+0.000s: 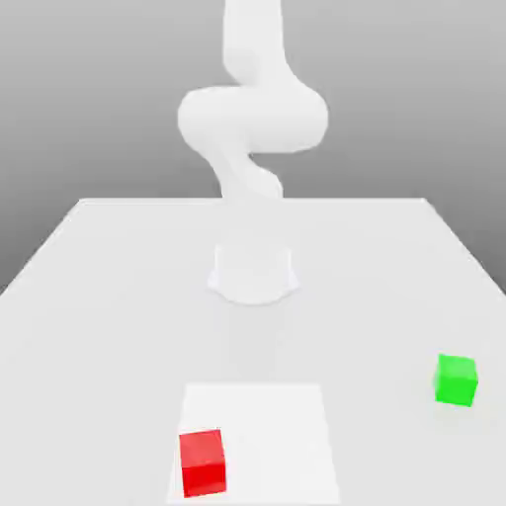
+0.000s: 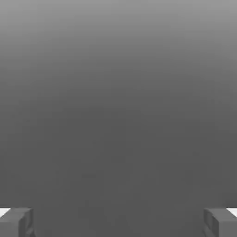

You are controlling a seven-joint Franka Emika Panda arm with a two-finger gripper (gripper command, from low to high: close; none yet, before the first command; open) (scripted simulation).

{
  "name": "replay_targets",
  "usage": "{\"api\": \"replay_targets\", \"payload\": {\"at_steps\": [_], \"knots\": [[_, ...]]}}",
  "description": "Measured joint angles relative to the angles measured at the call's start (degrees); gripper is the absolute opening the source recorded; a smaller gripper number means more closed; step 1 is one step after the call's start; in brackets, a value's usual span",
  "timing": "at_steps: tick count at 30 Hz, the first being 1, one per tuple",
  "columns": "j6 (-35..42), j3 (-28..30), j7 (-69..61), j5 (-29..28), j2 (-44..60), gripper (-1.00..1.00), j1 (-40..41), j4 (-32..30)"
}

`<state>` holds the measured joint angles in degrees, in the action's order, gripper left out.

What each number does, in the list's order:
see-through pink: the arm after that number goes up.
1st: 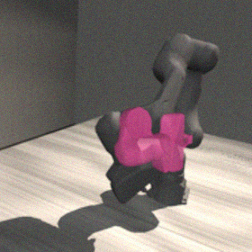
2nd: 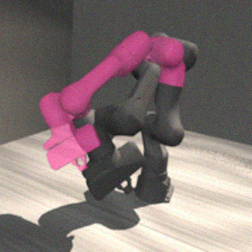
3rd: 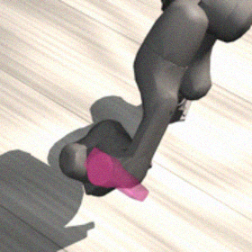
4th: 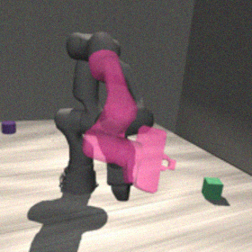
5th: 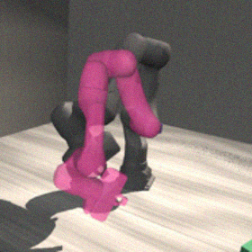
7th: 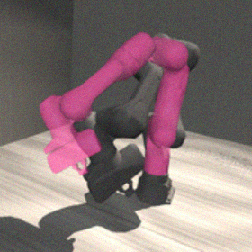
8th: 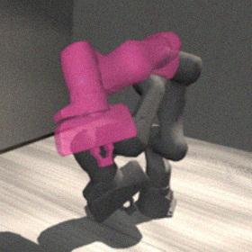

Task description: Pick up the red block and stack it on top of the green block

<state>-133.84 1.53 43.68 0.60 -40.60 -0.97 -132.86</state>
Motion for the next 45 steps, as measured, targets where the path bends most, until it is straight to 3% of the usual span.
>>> {"api": "replay_targets", "payload": {"at_steps": [16,24,29,30,37,42,45], "knots": [[-13.2,6.9,-14.5,4.8,33.6,0.00,-3.2,-6.9],[-19.9,7.9,-19.4,4.1,49.9,0.00,-2.0,-10.3],[-27.8,5.5,-22.0,6.8,60.3,0.00,0.0,-9.3],[-28.9,5.1,-22.5,7.5,61.7,-1.00,0.2,-9.1],[-28.9,5.1,-22.4,7.3,61.7,-1.00,0.3,-9.1],[-21.6,7.1,-20.0,3.8,52.8,-1.00,-1.2,-10.6],[-20.2,3.9,-23.7,2.1,50.3,-1.00,-3.9,-11.7]]}}
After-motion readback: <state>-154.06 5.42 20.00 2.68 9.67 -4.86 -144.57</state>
